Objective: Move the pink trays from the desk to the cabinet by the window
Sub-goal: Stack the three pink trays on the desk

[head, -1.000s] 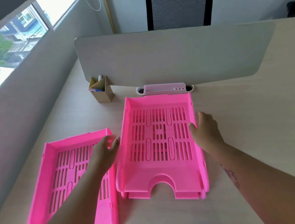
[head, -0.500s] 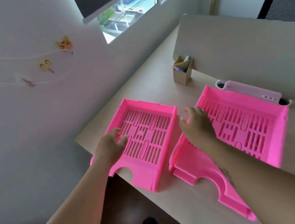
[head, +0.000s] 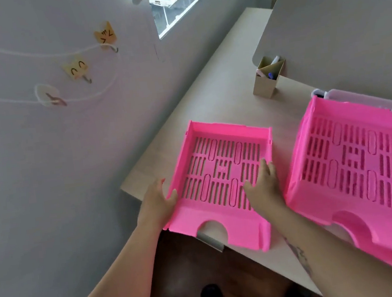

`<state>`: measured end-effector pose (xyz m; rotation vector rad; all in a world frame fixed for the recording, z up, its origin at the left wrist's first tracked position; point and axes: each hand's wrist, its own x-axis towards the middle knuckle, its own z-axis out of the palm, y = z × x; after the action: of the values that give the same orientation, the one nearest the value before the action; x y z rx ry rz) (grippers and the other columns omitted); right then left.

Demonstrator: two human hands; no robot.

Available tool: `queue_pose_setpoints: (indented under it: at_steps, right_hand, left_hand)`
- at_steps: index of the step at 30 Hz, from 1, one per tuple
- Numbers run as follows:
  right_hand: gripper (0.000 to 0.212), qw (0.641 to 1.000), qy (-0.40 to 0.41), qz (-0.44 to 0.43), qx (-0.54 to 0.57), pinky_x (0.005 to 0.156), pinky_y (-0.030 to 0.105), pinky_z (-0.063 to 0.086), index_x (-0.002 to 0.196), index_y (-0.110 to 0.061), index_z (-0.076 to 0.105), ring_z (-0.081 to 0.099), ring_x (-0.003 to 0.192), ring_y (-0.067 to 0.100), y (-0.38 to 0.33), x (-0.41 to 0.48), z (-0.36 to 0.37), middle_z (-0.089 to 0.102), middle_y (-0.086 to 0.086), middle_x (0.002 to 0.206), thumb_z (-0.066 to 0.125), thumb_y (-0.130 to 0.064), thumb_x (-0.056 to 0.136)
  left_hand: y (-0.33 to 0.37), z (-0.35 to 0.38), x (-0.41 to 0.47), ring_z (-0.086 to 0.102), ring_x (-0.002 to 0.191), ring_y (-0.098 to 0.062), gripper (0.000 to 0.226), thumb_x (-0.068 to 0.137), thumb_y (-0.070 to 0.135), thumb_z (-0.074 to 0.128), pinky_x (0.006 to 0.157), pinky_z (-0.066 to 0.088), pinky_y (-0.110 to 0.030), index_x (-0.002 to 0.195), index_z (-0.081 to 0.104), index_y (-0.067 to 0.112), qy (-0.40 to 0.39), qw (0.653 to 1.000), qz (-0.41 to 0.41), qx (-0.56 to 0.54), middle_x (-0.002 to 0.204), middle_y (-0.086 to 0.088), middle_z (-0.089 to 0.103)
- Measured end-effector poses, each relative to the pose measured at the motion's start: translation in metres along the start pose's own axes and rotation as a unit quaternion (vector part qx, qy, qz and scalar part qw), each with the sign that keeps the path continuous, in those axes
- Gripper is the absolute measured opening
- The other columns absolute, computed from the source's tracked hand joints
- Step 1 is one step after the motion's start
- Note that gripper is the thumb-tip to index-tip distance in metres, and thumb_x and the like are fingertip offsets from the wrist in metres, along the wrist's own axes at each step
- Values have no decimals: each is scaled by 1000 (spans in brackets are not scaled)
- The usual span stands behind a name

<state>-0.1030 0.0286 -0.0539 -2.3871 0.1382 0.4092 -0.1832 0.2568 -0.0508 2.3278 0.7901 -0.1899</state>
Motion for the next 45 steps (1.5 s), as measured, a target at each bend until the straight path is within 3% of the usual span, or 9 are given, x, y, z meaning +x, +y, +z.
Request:
queue_pose_setpoints:
  at_steps: [3, 6, 10, 16, 20, 27, 33, 38, 45]
  right_hand:
    - [82, 996, 24, 81, 22, 72, 28, 52, 158, -16, -5, 55, 117, 30, 7, -11, 19, 2, 12, 165, 48, -3, 96]
    - [78, 988, 55, 141, 37, 49, 31, 50, 158, -18, -2, 62, 70, 27, 22, -12, 32, 38, 24, 150, 41, 4, 97]
    - [59, 982, 56, 170, 59, 80, 41, 56, 150, -14, 28, 62, 105, 39, 37, -13, 35, 50, 23, 142, 36, 5, 94]
    - [54, 988, 50, 115, 92, 46, 20, 39, 150, -8, 33, 59, 70, 22, 6, -11, 8, 55, 20, 137, 36, 1, 97]
    - [51, 991, 59, 46, 112, 48, 20, 33, 142, -3, 44, 56, 78, 21, -37, 4, -25, 62, 20, 126, 37, 2, 92]
    - [45, 984, 106, -1, 143, 47, 25, 37, 134, -4, 50, 50, 63, 12, -69, 9, -98, 63, 14, 110, 39, -2, 91]
    - [35, 974, 156, 13, 166, 50, 24, 42, 128, 0, 52, 48, 63, 13, -29, -9, -164, 59, 14, 102, 40, 0, 95]
    - [25, 964, 204, 52, 165, 47, 25, 33, 113, 6, 55, 43, 59, 18, 36, -26, -213, 52, 6, 77, 39, 1, 94]
    - [35, 959, 224, 59, 162, 48, 25, 38, 123, -1, 56, 49, 61, 16, 114, -43, -249, 57, 7, 81, 37, 1, 94]
  left_hand:
    - [-16, 7, 10, 58, 123, -26, 53, 97, 26, 57, 103, 49, -43, 146, 44, 8, -34, 999, 1, -21, 146, -12, 54]
    - [-25, 14, 13, 61, 98, -16, 36, 98, 15, 53, 84, 51, -30, 133, 57, 9, -39, 998, 19, -50, 120, -8, 68]
    - [-30, 19, 14, 56, 69, -17, 17, 98, 7, 49, 54, 38, -19, 99, 64, 13, -23, 997, 33, -63, 76, 5, 60]
    - [-15, -8, 22, 56, 57, -14, 26, 99, 9, 47, 47, 41, -19, 112, 68, 1, -19, 997, 62, -45, 78, 1, 64]
    - [16, -53, 33, 66, 62, -25, 31, 97, 6, 47, 52, 57, -32, 118, 66, -3, -2, 996, 87, -33, 88, -12, 69]
    - [84, -92, 41, 55, 58, -26, 23, 88, 8, 51, 54, 51, -39, 90, 71, -3, 61, 987, 138, -51, 82, -26, 73]
    - [153, -58, 13, 54, 55, -23, 22, 92, 3, 47, 43, 37, -23, 86, 66, -5, 15, 982, 179, -56, 68, -10, 62]
    - [203, -2, -16, 50, 58, -21, 22, 90, 3, 44, 48, 38, -24, 76, 57, -8, -18, 976, 206, -69, 70, -16, 61]
    - [238, 70, -53, 44, 56, -20, 23, 96, 6, 40, 48, 36, -27, 84, 54, -8, -52, 972, 222, -64, 72, -14, 54]
